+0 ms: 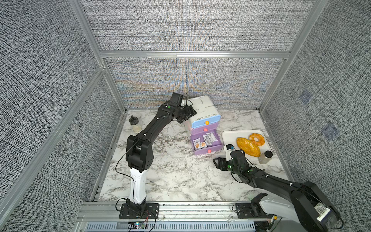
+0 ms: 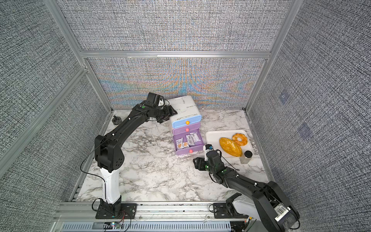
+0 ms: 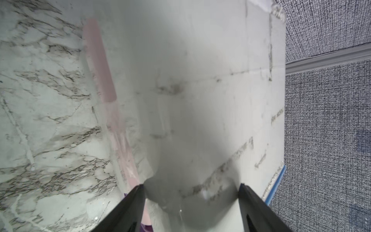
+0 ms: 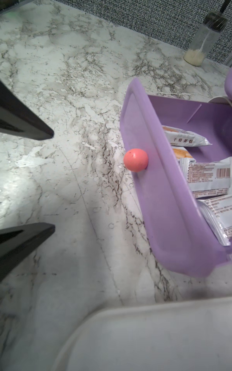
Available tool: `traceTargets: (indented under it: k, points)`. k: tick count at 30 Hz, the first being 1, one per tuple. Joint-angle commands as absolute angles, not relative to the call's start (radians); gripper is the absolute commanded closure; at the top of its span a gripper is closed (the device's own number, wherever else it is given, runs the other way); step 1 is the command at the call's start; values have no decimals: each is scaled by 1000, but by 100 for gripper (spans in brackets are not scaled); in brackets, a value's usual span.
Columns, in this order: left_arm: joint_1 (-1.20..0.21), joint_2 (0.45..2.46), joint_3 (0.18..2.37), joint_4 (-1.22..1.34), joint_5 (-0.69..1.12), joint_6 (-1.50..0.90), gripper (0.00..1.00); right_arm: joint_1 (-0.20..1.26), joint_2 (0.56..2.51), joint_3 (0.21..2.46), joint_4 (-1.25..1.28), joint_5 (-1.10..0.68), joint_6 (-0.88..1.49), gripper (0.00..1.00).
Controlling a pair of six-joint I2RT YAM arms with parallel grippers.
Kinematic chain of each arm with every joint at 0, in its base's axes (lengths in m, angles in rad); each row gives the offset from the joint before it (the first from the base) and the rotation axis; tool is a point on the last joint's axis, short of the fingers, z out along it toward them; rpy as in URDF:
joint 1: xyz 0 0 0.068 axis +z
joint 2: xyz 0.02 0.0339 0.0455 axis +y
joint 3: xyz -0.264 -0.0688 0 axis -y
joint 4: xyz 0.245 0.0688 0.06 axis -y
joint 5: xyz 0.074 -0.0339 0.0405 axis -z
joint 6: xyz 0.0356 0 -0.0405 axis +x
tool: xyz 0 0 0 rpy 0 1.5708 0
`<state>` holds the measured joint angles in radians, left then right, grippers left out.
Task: Place the cookies into the drawer by color
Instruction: Close the drawer in the storage box.
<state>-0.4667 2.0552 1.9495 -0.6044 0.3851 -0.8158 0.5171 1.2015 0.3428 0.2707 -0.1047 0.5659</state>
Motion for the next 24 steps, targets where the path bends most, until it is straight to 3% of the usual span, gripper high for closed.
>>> traceTargets:
  k: [1, 5, 16, 24]
  points:
    - [-466, 2039, 1920, -587, 414, -815, 23, 517, 1257, 387, 355, -93, 558, 42]
    - [-458, 2026, 1887, -586, 401, -808, 23, 515, 1355, 459, 395, -85, 540, 56]
    - [-441, 2037, 1884, -626, 400, -781, 23, 433, 1637, 697, 538, -214, 560, 62]
    - [-434, 2037, 1916, -677, 411, -747, 17, 426, 1515, 611, 561, -231, 622, 61]
